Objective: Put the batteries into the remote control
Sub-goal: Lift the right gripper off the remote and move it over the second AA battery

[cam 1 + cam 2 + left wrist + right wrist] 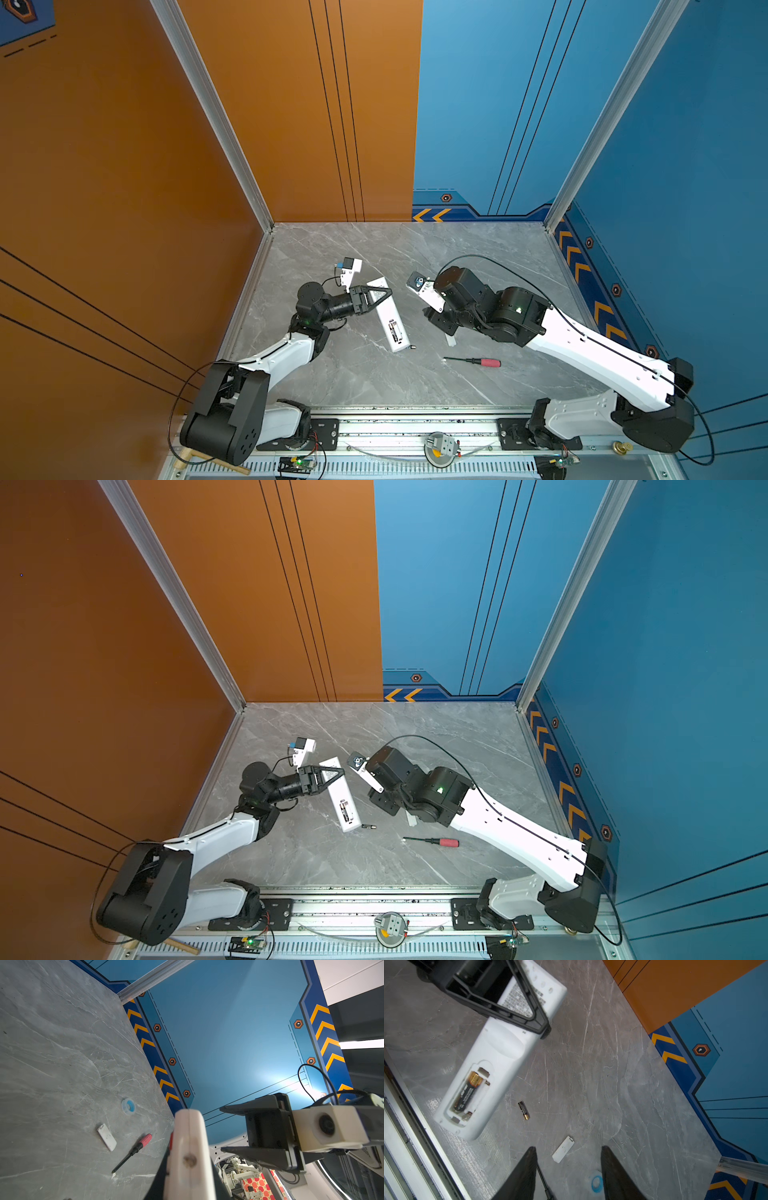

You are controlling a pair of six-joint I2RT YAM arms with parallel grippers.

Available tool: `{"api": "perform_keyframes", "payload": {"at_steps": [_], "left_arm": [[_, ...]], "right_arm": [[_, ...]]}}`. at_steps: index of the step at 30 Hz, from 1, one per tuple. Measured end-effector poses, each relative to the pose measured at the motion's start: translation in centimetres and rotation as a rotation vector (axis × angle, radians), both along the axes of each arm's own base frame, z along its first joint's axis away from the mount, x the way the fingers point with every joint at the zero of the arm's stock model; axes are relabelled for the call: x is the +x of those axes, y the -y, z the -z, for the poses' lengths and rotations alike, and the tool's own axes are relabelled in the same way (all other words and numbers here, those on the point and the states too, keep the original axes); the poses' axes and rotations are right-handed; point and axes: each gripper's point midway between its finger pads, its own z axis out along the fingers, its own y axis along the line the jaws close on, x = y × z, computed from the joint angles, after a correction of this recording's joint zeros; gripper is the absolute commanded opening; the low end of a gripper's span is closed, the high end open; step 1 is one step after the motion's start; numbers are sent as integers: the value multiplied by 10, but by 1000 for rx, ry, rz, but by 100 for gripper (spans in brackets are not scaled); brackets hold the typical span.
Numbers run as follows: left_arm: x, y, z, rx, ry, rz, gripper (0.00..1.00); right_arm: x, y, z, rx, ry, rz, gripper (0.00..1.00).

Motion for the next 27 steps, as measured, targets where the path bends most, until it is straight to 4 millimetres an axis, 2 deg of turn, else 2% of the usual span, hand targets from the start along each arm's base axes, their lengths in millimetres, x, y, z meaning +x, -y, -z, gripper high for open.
{"api": "perform_keyframes", "payload": {"at_steps": [4,14,18,22,27], "left_arm": [[6,-12,12,7,-40,-48,0],[12,-40,30,29,-120,-152,0],[12,-56,36,45,-142,-213,0],[12,-69,44,59,-167,-263,0],[11,-78,53,65,-201,-295,0]], "right_arm": [[5,4,15,2,-52,35,51],[3,8,78,-94,-186,33,52],[-4,4,101,-96,-238,-9,55],[-5,-3,114,-85,-270,-41,58],[1,-12,137,-109,-312,-57,70]]}}
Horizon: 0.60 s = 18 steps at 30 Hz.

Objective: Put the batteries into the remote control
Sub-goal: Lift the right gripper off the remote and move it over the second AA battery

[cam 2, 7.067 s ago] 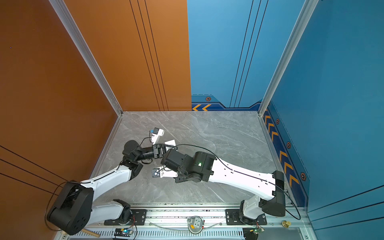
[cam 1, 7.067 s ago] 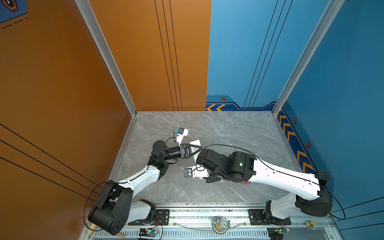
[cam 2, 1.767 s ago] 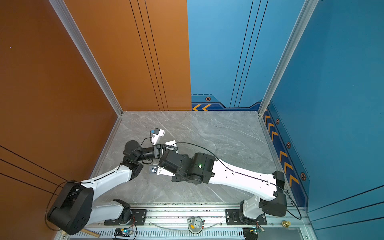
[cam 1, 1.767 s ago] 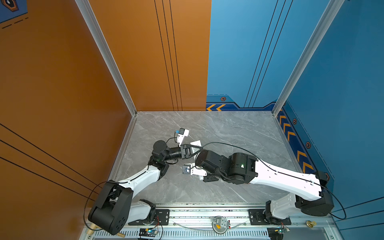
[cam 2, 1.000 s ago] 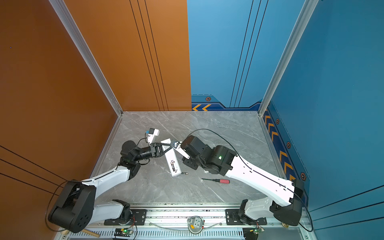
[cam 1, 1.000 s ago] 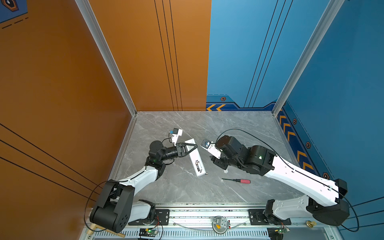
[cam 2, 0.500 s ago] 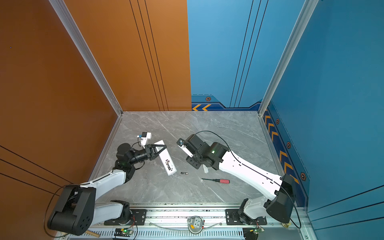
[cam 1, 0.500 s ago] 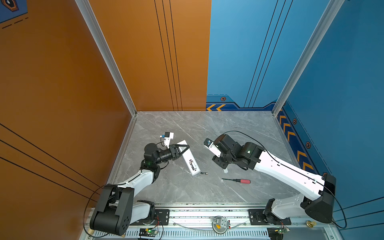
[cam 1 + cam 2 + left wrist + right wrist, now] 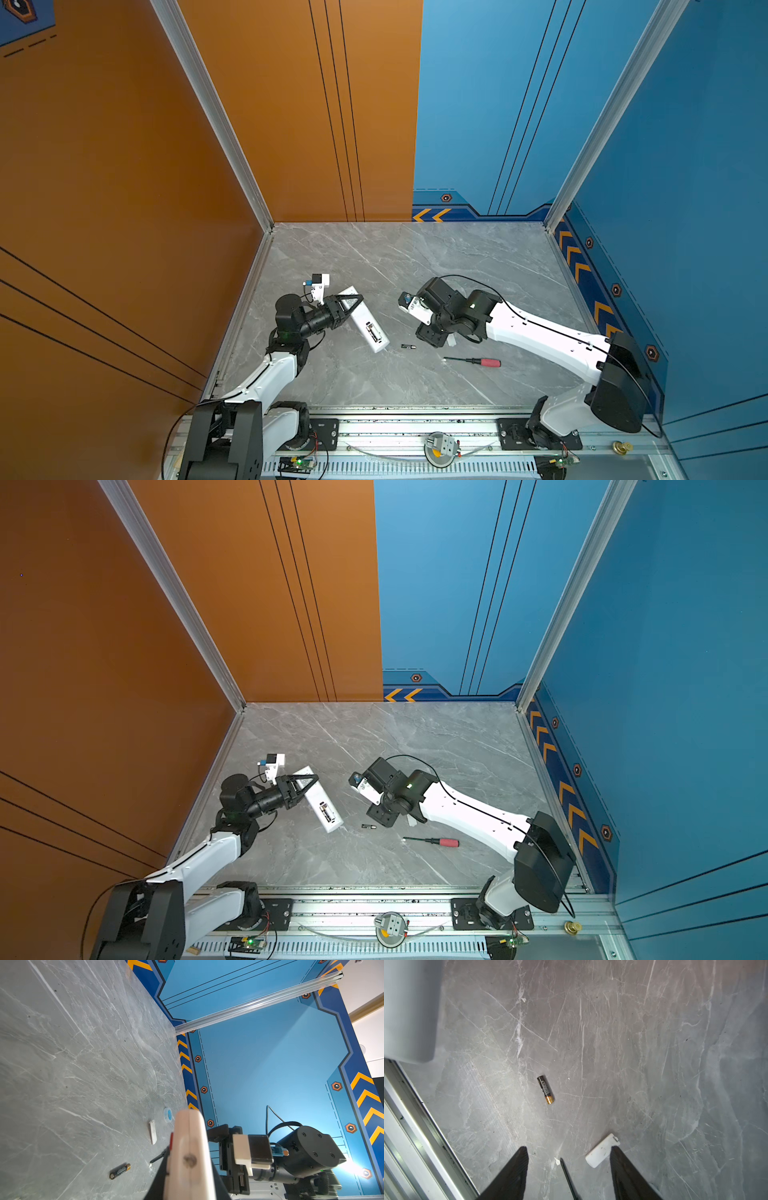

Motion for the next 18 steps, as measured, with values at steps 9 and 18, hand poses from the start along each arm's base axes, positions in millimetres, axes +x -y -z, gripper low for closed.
{"api": "perform_keyframes", "payload": {"at_steps": [9,18], "left_arm": [[-1,-14,5,7,-20,-51,0],[1,-21,7,12,-26,-75,0]], "right_arm": [[4,-10,43,-83,-75,-25,78],[9,-22,59,-113,-100,-53,74]]}}
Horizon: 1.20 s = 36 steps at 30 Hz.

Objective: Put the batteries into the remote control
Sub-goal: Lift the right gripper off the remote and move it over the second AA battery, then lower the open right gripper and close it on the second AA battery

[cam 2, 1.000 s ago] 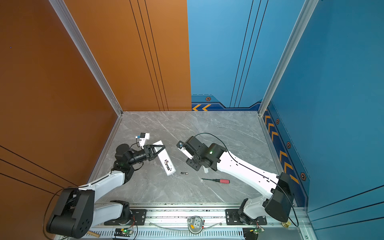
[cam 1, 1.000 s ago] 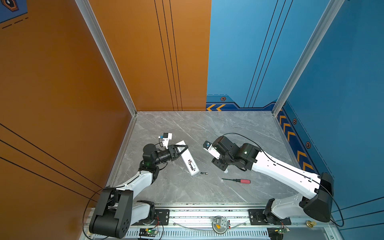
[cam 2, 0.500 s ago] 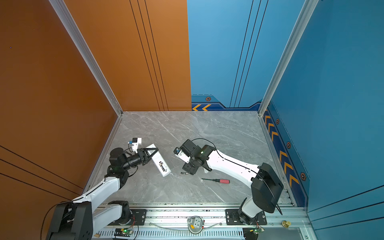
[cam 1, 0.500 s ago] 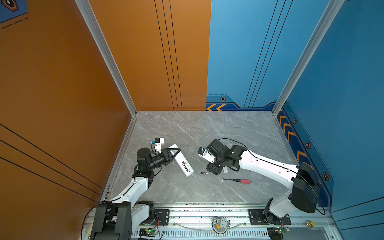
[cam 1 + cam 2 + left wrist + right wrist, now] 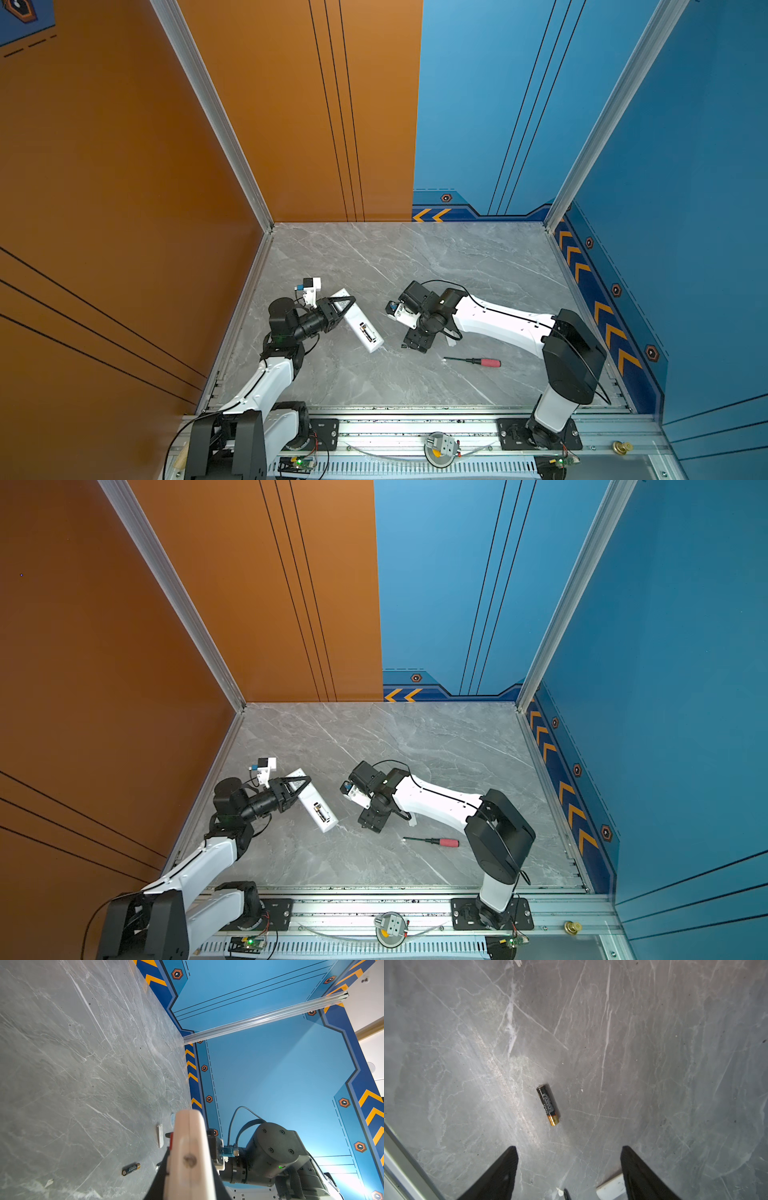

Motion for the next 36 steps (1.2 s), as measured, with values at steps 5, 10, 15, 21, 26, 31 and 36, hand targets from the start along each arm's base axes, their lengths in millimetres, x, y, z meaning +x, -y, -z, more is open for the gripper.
{"api": "perform_keyframes", "payload": {"at_steps": [5,10,15,21,26,31,36], "left_arm": [[1,-3,0,1,1,-11,0],[2,-4,0,1,1,-15,0],[2,-7,0,1,0,-26,0],[3,-11,1,0,-5,-41,0],[2,-13,-2,1,7,-47,0],[2,-13,-2,1,9,-48,0],[2,-15,-2,1,9,-54,0]], "right_arm": [[1,-6,11,-23,-13,-23,71],[-1,-9,18,-31,-34,-41,63],[-5,-11,25,-24,-71,-57,55],[-10,-12,36,-25,-117,-65,49],[-15,-12,41,-28,-148,-70,46],[-15,-12,42,-27,-152,-69,43],[-16,-11,48,-31,-175,-66,40]]}}
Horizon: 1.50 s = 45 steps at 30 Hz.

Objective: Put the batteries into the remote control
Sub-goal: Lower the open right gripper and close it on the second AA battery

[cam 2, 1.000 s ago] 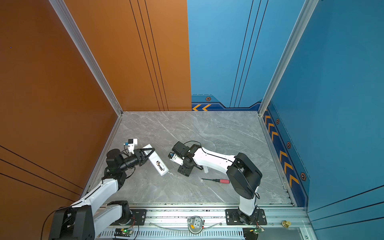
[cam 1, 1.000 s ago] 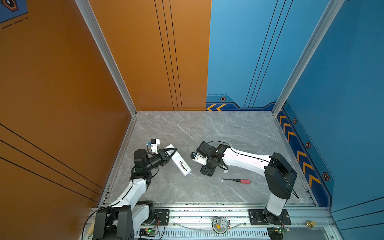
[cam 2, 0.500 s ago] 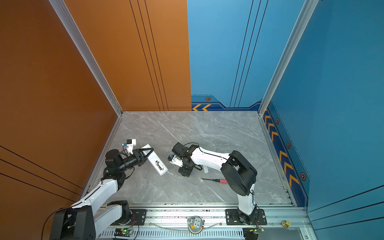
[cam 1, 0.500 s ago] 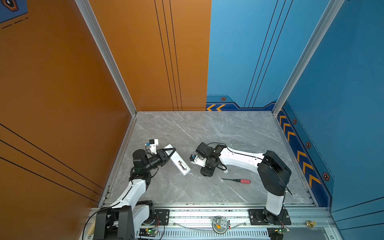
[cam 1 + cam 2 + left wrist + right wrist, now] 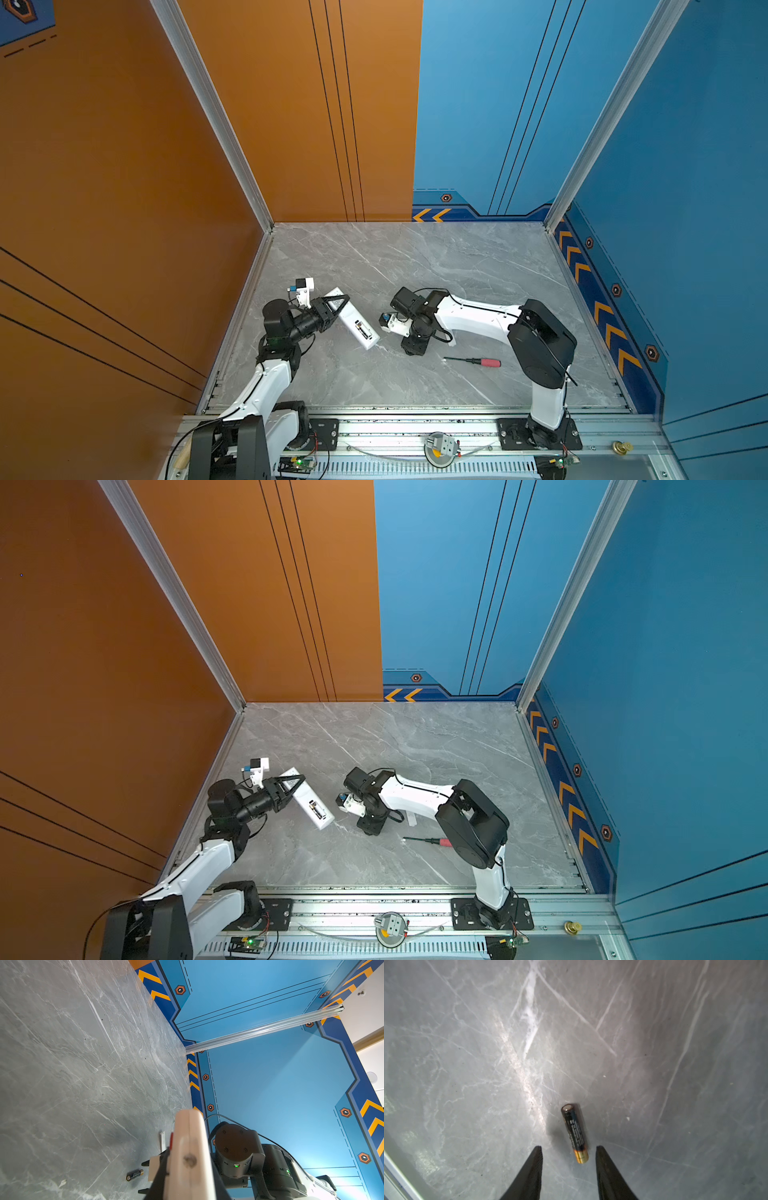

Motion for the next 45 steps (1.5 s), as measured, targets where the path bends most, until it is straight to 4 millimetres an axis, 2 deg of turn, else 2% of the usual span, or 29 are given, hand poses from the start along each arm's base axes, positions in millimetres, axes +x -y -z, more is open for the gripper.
{"api": "perform_keyframes", "payload": {"at_steps": [21,45], "left_arm": [[0,0,0,0,-1,0,0],[0,0,1,0,-3,0,0]], "right_arm": [[-1,4,8,-16,-18,7,26],[0,9,11,-23,-23,14,20]]}}
